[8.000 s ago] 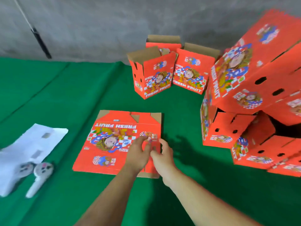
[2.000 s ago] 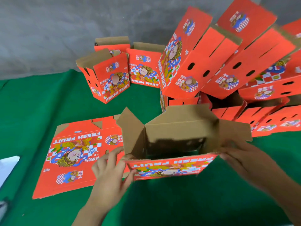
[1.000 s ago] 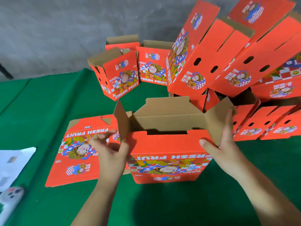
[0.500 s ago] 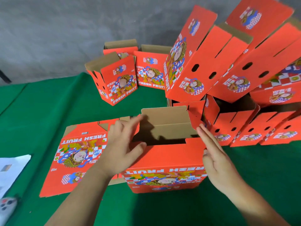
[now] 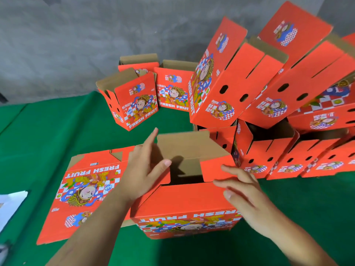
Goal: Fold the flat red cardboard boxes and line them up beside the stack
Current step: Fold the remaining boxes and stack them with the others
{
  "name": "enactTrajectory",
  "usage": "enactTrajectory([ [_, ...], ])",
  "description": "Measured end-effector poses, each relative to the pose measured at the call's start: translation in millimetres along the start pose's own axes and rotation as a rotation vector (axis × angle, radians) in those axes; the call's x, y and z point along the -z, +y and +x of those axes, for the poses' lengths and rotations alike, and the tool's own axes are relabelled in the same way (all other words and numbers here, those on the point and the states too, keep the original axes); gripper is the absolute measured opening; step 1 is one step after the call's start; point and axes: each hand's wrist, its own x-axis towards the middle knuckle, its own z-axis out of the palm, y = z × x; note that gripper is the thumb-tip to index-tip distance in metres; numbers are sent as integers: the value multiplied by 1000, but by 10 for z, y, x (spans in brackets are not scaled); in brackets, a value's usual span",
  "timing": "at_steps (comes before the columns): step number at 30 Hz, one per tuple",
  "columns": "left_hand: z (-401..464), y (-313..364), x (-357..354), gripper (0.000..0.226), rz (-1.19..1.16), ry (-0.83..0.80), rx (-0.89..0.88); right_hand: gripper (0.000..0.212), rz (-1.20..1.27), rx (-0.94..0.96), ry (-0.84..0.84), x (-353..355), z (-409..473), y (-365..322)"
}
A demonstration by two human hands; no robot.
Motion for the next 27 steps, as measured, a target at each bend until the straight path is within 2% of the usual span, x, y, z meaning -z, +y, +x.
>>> enactTrajectory([
  [2, -52, -60, 30, 53, -144, 85, -142, 44, 118, -99, 91, 16, 115, -94],
  [4, -82, -62, 9, 57, -210, 2, -206, 46, 213, -226, 213, 5, 255, -151],
  [6, -72, -46, -21, 49, -106, -108, -192, 54, 214, -318, 178, -9, 372, -182],
  [7, -66, -53, -47, 58, 48, -171, -154, 58, 130, -325, 108, -8, 417, -182],
  [8, -67, -63, -79, 77, 178, -239, -100, 61, 16, -319, 37, -6, 448, -178],
  [10, -45, -40, -108, 99, 323, -337, 5, 65, -178, -319, -38, -7, 507, -182],
  [13, 13, 33, -128, 104, 578, -323, 143, 67, -476, -405, -45, -57, 632, -253],
  [14, 20, 58, -123, 106, 593, -310, 218, 67, -550, -418, -43, -93, 640, -256],
  [15, 14, 66, -114, 108, 546, -293, 272, 68, -586, -403, -38, -124, 639, -240],
  [17, -30, 51, -75, 93, 182, -197, 329, 71, -412, -363, -24, -111, 594, -184],
  [19, -76, -12, -15, 58, -377, 34, 541, 71, -28, -420, 42, -71, 642, -127],
  [20, -80, -31, -11, 48, -599, 130, 722, 66, 236, -532, 133, -35, 748, -67],
  [21, -134, -50, -37, 44, -729, 149, 901, 61, 518, -667, 235, 9, 850, -71],
  [22, -187, -73, -89, 38, -819, 107, 1036, 61, 745, -738, 296, 24, 883, 18],
  [24, -294, -28, -129, 31, -974, -8, 1086, 72, 844, -815, 293, -10, 905, 132],
  [25, -360, -9, -143, 30, -1024, -35, 1064, 54, 807, -815, 294, -8, 890, 167],
  [26, -417, 20, -130, 27, -1033, -80, 1048, 22, 803, -826, 275, -5, 860, 201],
  [27, -455, 61, -66, 25, -1034, -116, 1040, 19, 798, -871, 263, -9, 906, 264],
])
